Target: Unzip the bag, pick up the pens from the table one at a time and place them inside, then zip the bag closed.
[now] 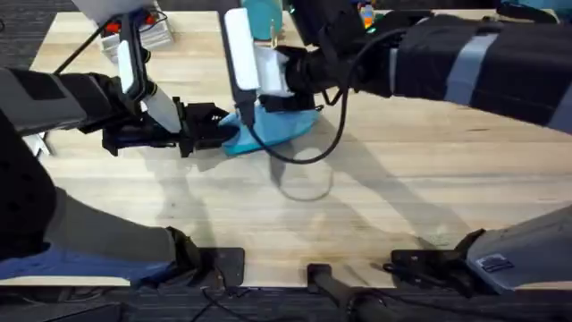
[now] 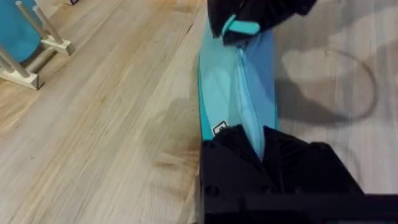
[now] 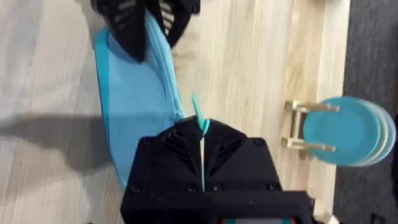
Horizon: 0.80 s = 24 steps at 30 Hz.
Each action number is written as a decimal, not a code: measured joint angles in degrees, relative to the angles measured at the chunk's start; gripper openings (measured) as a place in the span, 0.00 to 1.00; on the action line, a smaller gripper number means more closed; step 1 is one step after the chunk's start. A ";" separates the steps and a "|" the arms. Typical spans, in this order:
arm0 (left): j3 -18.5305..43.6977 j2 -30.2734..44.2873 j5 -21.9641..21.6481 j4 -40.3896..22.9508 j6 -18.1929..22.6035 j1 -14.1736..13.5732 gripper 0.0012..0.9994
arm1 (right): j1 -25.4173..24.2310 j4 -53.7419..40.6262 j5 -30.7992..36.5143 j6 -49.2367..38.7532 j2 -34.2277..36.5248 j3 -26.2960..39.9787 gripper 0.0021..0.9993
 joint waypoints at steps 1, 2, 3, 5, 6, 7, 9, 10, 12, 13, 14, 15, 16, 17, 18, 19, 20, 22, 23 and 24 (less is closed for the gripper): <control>0.00 0.00 0.02 0.00 -0.02 0.00 0.04 | -0.64 -0.70 -0.21 0.02 -0.16 0.00 0.03; 0.00 0.00 -0.01 0.03 0.00 0.00 0.04 | -1.25 -1.28 -0.23 0.01 -0.41 0.00 0.03; 0.00 0.00 0.00 0.00 0.00 0.00 0.04 | -1.94 -2.01 -0.15 0.02 -0.76 0.00 0.03; 0.00 0.00 0.01 0.04 0.00 0.02 0.04 | -3.67 -3.45 -0.03 0.02 -1.53 0.00 0.03; 0.00 0.00 0.04 0.03 0.00 0.00 0.04 | -4.49 -4.10 0.00 0.02 -1.81 0.00 0.03; 0.00 0.00 0.07 -0.04 0.00 0.00 0.04 | -5.36 -4.74 0.09 0.04 -2.06 0.00 0.03; 0.00 0.00 0.04 -0.06 -0.01 -0.04 0.04 | -6.91 -5.82 0.09 0.03 -2.36 0.00 0.03; 0.00 0.00 0.04 -0.04 0.00 -0.04 0.04 | -7.78 -6.33 0.11 0.04 -2.47 0.00 0.03; 0.00 0.00 0.07 -0.03 -0.01 -0.04 0.04 | -9.26 -7.07 0.09 0.21 -2.63 -0.02 0.03; 0.00 0.02 0.09 0.02 0.00 -0.11 0.04 | -9.86 -7.37 0.13 0.24 -2.71 -0.02 0.03; 0.00 0.00 0.11 0.14 -0.01 -0.11 0.04 | -10.56 -7.81 0.06 0.32 -2.84 -0.02 0.03; 0.00 0.00 0.18 0.27 -0.01 -0.11 0.04 | -11.11 -8.04 0.03 0.50 -2.95 -0.04 0.03; 0.00 0.00 0.28 0.39 -0.02 -0.11 0.04 | -11.71 -8.34 -0.08 0.67 -3.12 -0.04 0.03; 0.00 0.00 0.38 0.44 -0.02 -0.16 0.04 | -12.14 -8.69 -0.15 0.87 -3.30 -0.07 0.03; 0.00 0.00 0.49 0.52 -0.01 -0.23 0.04 | -12.58 -9.11 -0.42 0.92 -3.47 -0.07 0.03; 0.00 0.02 0.65 0.55 -0.02 -0.41 0.04 | -12.91 -9.56 -0.65 1.09 -3.58 -0.07 0.03; 0.00 0.00 0.72 0.55 0.00 -0.59 0.04 | -13.23 -10.03 -0.90 1.10 -3.66 -0.07 0.03; 0.00 0.00 0.78 0.52 -0.02 -0.70 0.04 | -13.93 -11.30 -1.19 1.27 -3.70 -0.09 0.03; 0.00 0.00 0.77 0.55 -0.02 -0.70 0.04 | -14.34 -11.87 -1.27 1.29 -3.70 -0.09 0.03; 0.00 0.00 0.82 0.53 0.00 -0.70 0.04 | -14.79 -12.51 -1.30 1.32 -3.70 -0.10 0.03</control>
